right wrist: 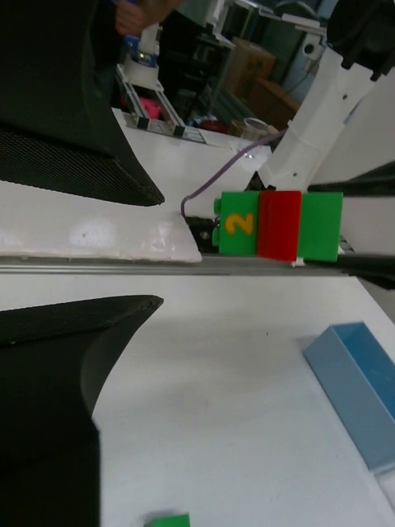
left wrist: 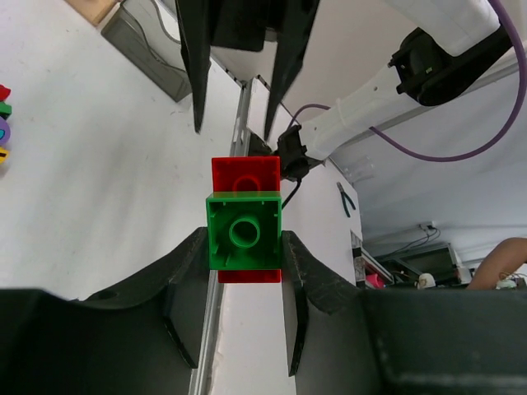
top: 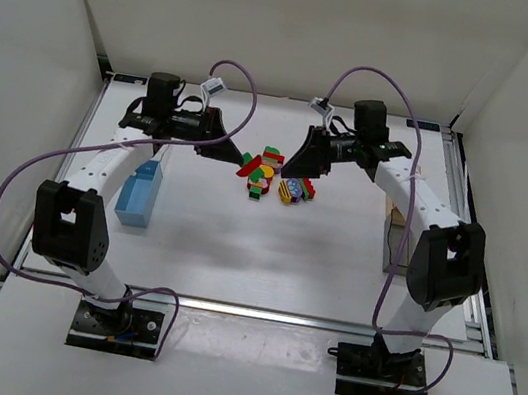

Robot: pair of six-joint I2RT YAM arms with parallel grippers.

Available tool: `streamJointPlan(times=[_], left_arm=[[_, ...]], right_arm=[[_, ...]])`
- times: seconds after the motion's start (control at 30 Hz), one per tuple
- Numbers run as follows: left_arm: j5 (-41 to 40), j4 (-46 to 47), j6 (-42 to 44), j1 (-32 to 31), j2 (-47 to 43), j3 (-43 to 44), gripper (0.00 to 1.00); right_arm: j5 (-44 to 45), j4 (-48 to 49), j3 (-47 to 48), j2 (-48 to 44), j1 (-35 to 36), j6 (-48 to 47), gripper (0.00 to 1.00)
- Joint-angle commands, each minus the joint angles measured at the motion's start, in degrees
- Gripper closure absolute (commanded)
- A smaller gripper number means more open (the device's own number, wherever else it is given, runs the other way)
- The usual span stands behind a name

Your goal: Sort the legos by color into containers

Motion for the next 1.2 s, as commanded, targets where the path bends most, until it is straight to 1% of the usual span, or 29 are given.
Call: streamJointPlan(times=[0.0,0.3,0.53,0.7,0.8,0.9,0.97,1.03,1.17], left_arm=[[0.59,3.15,0.11,-0.1,-1.16,0.41,0.87],[0.41,3.07,0.9,-0.54,0.78,3.13,0.87],[0.85,2.8,1.25,-1.77,0.52,2.61,0.87],[1.21,2.71,1.33,-2.21,0.08,2.26,0.87],[1.21,2.63,1.25,-2.3,-0.01,2.17,0.87],[1.21,2.54,1.16,-2.3,-0.01,1.91,0.87],[1.21,2.71,1.25,-2.56,-0.1,1.82,0.87],[1.12,2.8,1.25,-2.74,0.16,1.9,0.86],[1.12,2.72,1.16,-2.92,0.43,1.99,0.86]], right_arm=[[-4.22,3.85,1.8,-0.86,2.2,3.69,0.48],[-2.38,4.91,1.89,-0.95,5.03,5.37,0.4],[0.43,5.09,3.21,0.37,5.55,6.07,0.32],[2.1,2.46,3.65,1.16,5.64,2.92,0.26],[2.81,1.75,4.0,1.77,5.64,1.86,0.25],[2.55,1.93,4.44,2.21,5.9,1.94,0.26],[2.54,1.93,4.96,2.57,6.52,1.86,0.28],[2.63,1.93,5.32,2.83,6.96,1.68,0.34],[2.46,2.8,5.49,2.92,7.57,2.64,0.38]])
